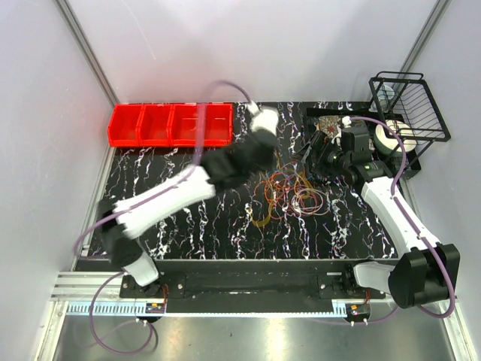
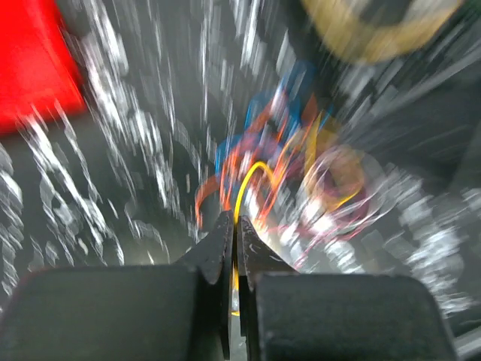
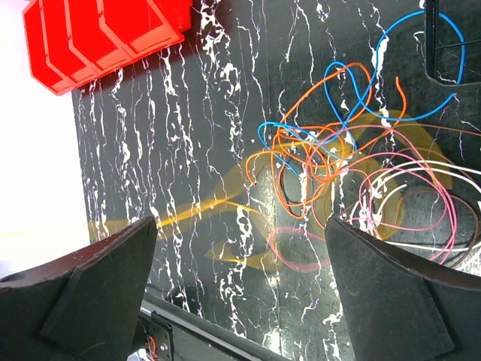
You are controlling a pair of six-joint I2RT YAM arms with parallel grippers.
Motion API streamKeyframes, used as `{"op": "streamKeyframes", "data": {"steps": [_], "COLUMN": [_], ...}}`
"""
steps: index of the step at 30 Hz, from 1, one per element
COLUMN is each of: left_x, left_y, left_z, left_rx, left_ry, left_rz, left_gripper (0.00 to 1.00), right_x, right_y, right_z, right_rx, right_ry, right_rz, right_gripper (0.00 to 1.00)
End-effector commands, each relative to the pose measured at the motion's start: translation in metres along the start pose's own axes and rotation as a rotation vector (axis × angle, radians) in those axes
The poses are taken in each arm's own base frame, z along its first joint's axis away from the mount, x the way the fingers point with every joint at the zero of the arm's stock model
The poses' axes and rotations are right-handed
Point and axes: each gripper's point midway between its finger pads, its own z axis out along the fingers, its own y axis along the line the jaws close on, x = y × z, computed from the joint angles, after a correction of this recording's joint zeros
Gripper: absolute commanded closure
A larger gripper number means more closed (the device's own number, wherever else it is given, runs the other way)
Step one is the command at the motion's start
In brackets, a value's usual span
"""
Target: Untangle the cables
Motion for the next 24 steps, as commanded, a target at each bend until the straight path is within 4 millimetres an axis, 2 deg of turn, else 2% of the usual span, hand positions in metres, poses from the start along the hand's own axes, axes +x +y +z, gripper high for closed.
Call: {"op": "streamKeyframes", "data": {"steps": [1,4,5,8,9,11,12,14,15,16,17,20,24], "left_x": [-0.133,-0.152,-0.150,-0.129,-0.108,-0.089,-0.063,-0.041,-0.018,-0.007,0.015,0.050,0.079], "left_y": [0.040,0.059,0.064,0.088,0.095,0.112,0.118,0.130,0.136,0.143,0.148,0.155,0.145], "left_z": [-0.127,-0.159,-0.162,-0.160,-0.147,-0.141,-0.126,-0.115,-0.103,-0.097,-0.087,-0.067,-0.043], "left_rx": [0.033,0.011,-0.005,-0.102,-0.143,-0.197,-0.227,-0.242,-0.263,-0.270,-0.288,-0.302,-0.280], "left_ry": [-0.328,-0.392,-0.393,-0.370,-0.325,-0.301,-0.245,-0.201,-0.150,-0.124,-0.073,0.017,0.100], "left_rz": [-0.055,-0.070,-0.071,-0.079,-0.057,-0.100,-0.084,-0.136,-0.131,-0.168,-0.160,-0.175,-0.172], "left_gripper": [1.00,1.00,1.00,1.00,1.00,1.00,1.00,1.00,1.00,1.00,1.00,1.00,1.00], "right_x": [-0.006,-0.004,-0.003,-0.001,0.000,0.000,0.001,0.001,0.004,0.004,0.005,0.006,0.010], "right_y": [0.010,0.011,0.010,0.011,0.011,0.010,0.009,0.011,0.011,0.011,0.011,0.011,0.011], "right_z": [-0.001,0.001,0.002,0.002,0.003,0.003,0.004,0.005,0.006,0.006,0.008,0.010,0.013], "right_rx": [-0.030,-0.037,-0.038,-0.044,-0.045,-0.047,-0.046,-0.051,-0.056,-0.060,-0.064,-0.072,-0.078], "right_ry": [-0.009,-0.001,0.003,0.007,0.009,0.009,0.013,0.020,0.029,0.031,0.038,0.044,0.059], "right_rz": [-0.006,0.003,0.007,0.009,0.009,0.006,0.010,0.011,0.015,0.018,0.019,0.027,0.038], "right_gripper": [0.00,0.00,0.00,0.00,0.00,0.00,0.00,0.00,0.00,0.00,0.00,0.00,0.00]}}
